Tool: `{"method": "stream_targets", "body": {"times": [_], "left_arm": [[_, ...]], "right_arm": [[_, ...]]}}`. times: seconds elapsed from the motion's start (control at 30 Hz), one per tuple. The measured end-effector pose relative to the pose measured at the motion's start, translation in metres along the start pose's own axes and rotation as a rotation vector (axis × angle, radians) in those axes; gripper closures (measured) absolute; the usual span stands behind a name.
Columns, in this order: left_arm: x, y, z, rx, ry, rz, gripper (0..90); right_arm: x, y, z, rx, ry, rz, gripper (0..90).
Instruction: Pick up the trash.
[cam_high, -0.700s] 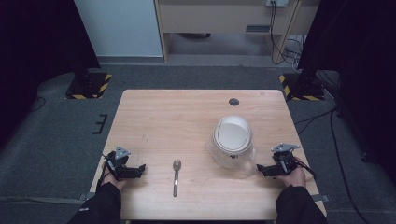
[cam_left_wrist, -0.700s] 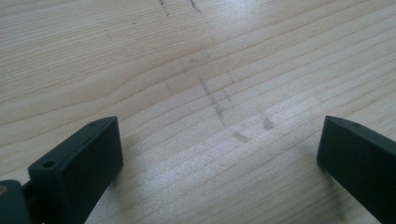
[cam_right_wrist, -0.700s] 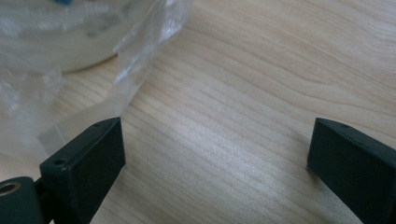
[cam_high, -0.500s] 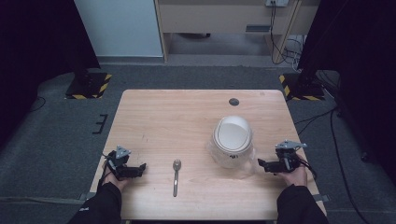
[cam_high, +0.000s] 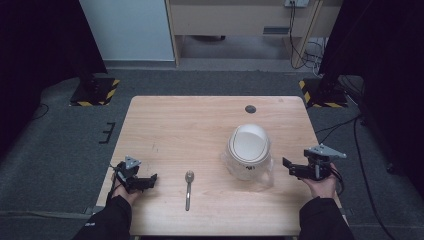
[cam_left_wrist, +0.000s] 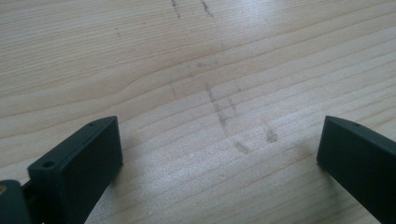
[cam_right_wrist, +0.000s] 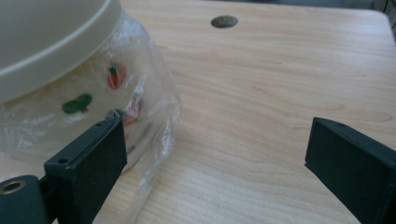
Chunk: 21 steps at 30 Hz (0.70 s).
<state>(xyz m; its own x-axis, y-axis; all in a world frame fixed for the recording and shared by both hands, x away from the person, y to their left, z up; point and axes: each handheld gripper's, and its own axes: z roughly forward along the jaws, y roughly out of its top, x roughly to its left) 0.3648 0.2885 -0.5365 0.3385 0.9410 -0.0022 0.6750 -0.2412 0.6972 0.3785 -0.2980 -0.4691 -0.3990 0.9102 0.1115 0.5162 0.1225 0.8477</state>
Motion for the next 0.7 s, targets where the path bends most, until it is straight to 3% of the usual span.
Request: {"method": "stream_targets", "body": {"times": [0.23,0.37,0.47,0.7], "left_arm": [[-0.001,0.000,0.000,0.001,0.005,-0.005,0.0],[-0.001,0.000,0.000,0.000,0.008,-0.007,0.0],[-0.001,0.000,0.000,0.000,0.008,-0.008,0.0],[-0.002,0.001,0.000,0.002,0.012,-0.012,0.0]], "right_arm": [[0.007,0.011,-0.009,-0.081,-0.006,0.008,7.0],[0.018,0.024,-0.018,-0.153,0.011,0.031,6.5],[0.024,0.030,-0.026,-0.188,0.013,0.023,6.8],[0.035,0.041,-0.033,-0.215,0.002,0.000,5.9]]}}
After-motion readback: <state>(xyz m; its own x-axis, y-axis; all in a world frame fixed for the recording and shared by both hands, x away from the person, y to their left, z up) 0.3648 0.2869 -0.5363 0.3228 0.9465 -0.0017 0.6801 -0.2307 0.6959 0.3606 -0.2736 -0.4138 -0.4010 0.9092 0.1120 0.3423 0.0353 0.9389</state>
